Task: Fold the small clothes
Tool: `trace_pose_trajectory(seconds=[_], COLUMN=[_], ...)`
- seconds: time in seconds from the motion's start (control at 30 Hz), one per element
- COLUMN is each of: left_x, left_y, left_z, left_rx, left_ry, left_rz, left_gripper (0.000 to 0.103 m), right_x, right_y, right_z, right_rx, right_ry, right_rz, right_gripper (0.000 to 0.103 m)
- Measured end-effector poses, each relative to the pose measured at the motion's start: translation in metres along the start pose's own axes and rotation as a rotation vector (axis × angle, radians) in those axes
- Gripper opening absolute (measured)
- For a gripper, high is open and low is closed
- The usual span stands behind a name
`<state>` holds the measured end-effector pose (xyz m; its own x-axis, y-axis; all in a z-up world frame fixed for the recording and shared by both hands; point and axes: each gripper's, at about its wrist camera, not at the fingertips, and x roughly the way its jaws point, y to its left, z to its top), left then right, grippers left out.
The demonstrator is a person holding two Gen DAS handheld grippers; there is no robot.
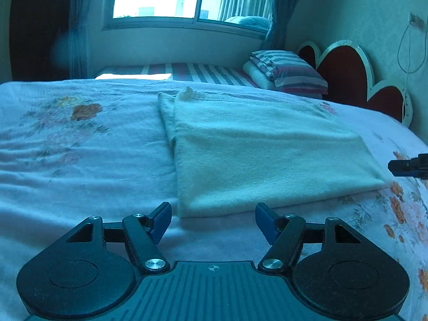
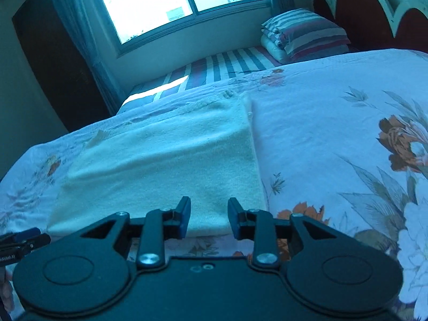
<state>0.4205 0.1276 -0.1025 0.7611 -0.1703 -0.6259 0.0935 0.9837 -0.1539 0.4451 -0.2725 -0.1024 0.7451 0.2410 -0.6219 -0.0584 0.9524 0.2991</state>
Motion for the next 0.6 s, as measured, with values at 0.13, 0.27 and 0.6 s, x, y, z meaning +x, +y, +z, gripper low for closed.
trace_pose_trajectory(seconds=[0.13, 0.27, 0.6], left_x=[-0.006, -0.004, 0.015], left_y=[0.035, 0.042, 0.016], left_z=[-0.015, -0.028, -0.021], left_rx=[-0.229, -0.367, -0.434], left_ry=[0.019, 0.018, 0.021], left_rz=[-0.088, -0.157, -0.126], left_gripper=[0.069, 0.069, 0.068], right_x=[-0.016, -0.021, 0.006], right_y=[-0.010, -0.013, 0.012], right_z=[-0.013, -0.025, -0.017], right_rx=[0.096, 0.168, 0.145], right_ry=[-0.006, -0.020, 0.000], right_rz=[-0.008, 0.002, 0.104], right_gripper=[0.031, 0.032, 0.011])
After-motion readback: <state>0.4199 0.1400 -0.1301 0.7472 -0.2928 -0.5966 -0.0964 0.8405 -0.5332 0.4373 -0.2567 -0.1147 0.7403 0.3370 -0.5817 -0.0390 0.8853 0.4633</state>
